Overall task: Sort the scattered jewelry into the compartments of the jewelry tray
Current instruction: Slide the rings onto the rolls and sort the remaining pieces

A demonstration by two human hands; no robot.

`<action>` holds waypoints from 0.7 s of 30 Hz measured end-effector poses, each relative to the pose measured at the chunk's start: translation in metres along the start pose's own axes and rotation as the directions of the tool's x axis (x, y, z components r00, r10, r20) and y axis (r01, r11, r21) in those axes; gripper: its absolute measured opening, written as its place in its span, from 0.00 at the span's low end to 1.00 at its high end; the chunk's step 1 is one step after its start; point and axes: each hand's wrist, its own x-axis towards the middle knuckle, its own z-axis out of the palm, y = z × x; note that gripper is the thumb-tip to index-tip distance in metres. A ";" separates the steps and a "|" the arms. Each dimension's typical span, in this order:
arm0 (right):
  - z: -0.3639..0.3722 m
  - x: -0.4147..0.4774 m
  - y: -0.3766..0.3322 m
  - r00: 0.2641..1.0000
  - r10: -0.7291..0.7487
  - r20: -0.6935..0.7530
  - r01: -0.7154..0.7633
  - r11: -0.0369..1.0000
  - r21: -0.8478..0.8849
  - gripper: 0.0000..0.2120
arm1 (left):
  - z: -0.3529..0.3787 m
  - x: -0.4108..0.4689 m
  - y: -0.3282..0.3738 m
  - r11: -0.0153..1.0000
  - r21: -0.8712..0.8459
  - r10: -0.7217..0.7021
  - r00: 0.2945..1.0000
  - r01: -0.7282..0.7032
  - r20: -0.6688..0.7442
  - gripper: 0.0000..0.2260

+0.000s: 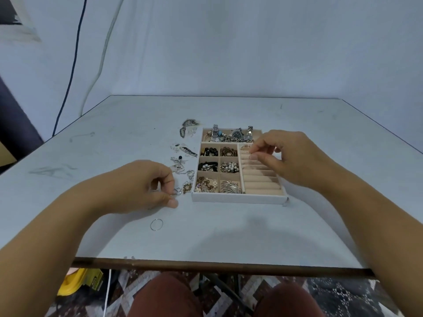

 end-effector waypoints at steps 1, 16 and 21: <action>-0.005 0.001 0.000 1.000 -0.003 0.023 0.004 1.000 -0.030 0.04 | -0.001 0.002 0.004 0.999 -0.050 0.013 1.000 -0.014 -0.021 0.09; -0.001 -0.035 0.016 0.984 0.034 -0.174 -0.020 0.996 0.084 0.03 | 0.035 0.077 0.082 0.935 -0.083 0.309 0.906 -0.345 -0.289 0.02; -0.001 -0.035 0.018 0.982 0.054 -0.183 -0.033 0.992 0.120 0.03 | 0.040 0.085 0.083 0.917 -0.016 0.382 0.891 -0.398 -0.244 0.01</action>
